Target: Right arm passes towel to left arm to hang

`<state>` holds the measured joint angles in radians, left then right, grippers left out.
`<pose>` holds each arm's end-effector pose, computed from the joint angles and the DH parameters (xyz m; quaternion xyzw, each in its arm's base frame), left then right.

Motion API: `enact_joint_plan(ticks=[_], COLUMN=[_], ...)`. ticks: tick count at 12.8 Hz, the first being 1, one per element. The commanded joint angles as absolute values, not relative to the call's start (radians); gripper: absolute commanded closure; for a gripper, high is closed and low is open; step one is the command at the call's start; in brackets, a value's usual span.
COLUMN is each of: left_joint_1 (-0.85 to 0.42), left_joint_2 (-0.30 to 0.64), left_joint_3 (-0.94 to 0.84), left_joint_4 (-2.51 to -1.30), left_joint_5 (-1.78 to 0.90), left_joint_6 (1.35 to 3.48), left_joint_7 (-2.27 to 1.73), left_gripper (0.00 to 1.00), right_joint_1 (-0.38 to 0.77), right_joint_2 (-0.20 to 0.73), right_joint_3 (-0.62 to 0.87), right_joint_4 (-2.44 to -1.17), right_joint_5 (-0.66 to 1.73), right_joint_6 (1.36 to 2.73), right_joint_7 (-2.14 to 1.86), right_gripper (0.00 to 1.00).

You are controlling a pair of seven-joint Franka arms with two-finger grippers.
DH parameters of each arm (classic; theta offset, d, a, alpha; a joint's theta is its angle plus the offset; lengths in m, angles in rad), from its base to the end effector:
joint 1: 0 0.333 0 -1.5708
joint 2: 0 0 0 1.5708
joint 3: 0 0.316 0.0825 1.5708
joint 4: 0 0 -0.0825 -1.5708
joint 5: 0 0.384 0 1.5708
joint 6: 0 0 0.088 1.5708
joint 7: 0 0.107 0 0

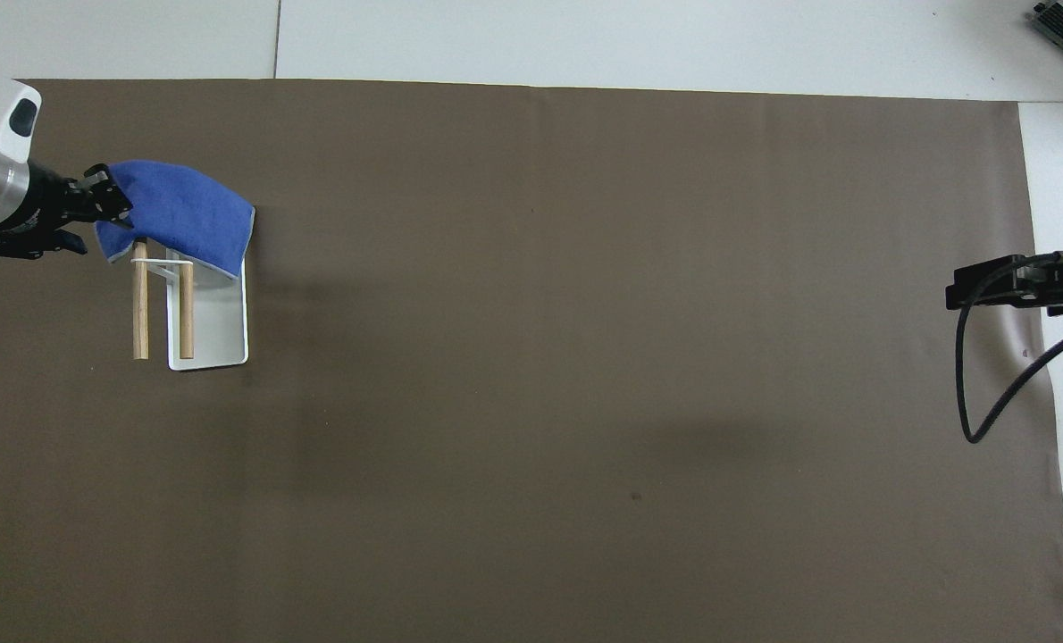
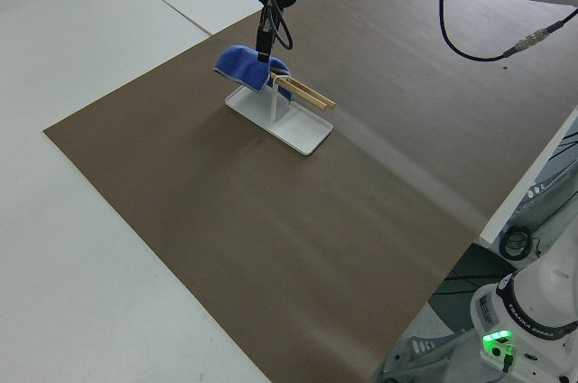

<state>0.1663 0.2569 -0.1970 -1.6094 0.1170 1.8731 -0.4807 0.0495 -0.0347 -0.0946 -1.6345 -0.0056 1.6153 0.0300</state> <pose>0.6398 0.0007 0.4813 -0.9773 -0.2095 -0.0138 0.0285 0.5468 -0.0262 0.6173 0.9993 -0.0374 0.0077 0.0012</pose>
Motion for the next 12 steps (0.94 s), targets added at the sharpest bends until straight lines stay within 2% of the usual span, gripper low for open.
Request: enact_joint_plan(ticks=[1, 6, 8, 10, 12], left_joint_1=[0.163, 0.164, 0.164, 0.164, 0.170], left_joint_2=[0.288, 0.291, 0.276, 0.250, 0.210], left_joint_3=[-0.248, -0.317, -0.331, -0.341, -0.336], left_joint_4=[-1.507, -1.352, -1.332, -1.306, -1.304], left_joint_5=[0.179, 0.173, 0.161, 0.146, 0.126], left_joint_6=[1.671, 1.447, 1.387, 1.347, 1.348], left_joint_7=[-0.359, -0.308, -0.302, -0.299, -0.255], left_gripper=[0.42, 0.42, 0.42, 0.38, 0.30], right_joint_1=[0.051, 0.045, 0.041, 0.032, 0.032], right_joint_2=[-0.014, -0.028, -0.028, -0.028, -0.028], right_joint_3=[-0.094, -0.094, -0.094, -0.094, -0.094], right_joint_4=[-1.583, -1.606, -1.606, -1.606, -1.606], right_joint_5=[-0.031, -0.022, -0.014, -0.012, -0.012], right_joint_6=[1.582, 1.585, 1.585, 1.582, 1.582], right_joint_7=[-0.012, -0.009, -0.008, -0.008, -0.008], right_gripper=[0.00, 0.00, 0.00, 0.00, 0.00])
